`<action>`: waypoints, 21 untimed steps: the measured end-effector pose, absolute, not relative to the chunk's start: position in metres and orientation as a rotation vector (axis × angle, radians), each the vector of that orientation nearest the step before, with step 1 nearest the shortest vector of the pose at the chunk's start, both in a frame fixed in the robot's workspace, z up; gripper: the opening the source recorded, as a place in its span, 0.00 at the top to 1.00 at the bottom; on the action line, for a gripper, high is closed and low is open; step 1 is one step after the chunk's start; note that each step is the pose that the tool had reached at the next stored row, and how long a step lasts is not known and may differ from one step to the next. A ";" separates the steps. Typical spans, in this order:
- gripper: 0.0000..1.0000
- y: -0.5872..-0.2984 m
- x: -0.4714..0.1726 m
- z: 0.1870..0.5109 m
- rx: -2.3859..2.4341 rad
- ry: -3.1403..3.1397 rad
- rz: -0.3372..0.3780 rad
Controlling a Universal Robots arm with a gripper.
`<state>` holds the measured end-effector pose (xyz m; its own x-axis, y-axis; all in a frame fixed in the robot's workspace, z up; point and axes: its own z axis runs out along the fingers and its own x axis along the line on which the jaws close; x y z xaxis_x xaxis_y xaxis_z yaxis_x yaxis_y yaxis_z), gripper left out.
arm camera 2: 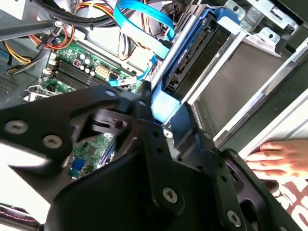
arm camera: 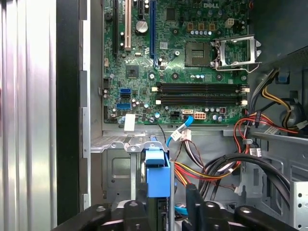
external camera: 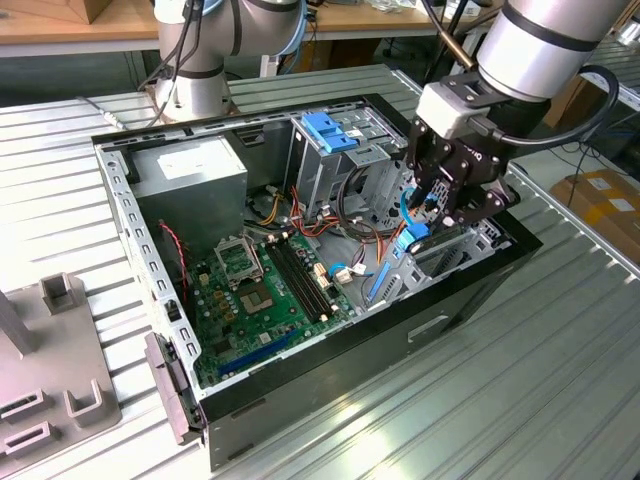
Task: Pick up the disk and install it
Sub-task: 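Insert the disk into the insertion slot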
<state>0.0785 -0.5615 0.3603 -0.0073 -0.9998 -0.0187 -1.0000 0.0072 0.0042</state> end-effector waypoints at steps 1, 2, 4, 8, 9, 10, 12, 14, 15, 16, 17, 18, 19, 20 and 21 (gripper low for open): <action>0.65 -0.562 0.078 0.360 -2.206 2.222 0.025; 0.71 -0.562 0.078 0.360 -2.206 2.222 0.025; 0.86 -0.562 0.078 0.359 -2.206 2.222 0.025; 0.89 -0.562 0.081 0.357 -2.206 2.222 0.025; 0.89 -0.562 0.084 0.357 -2.206 2.222 0.025; 0.89 -0.561 0.086 0.357 -2.206 2.222 0.025; 0.89 -0.562 0.086 0.350 -2.206 2.222 0.025; 0.89 -0.562 0.086 0.348 -2.206 2.222 0.025; 0.89 -0.562 0.086 0.348 -2.206 2.222 0.025; 0.89 -0.562 0.086 0.347 -2.206 2.222 0.025; 0.89 -0.562 0.086 0.346 -2.206 2.222 0.025; 0.89 -0.562 0.086 0.345 -2.206 2.222 0.025; 0.89 -0.562 0.086 0.344 -2.206 2.222 0.025; 0.89 -0.562 0.086 0.341 -2.206 2.222 0.025; 0.89 -0.563 0.086 0.339 -2.206 2.222 0.025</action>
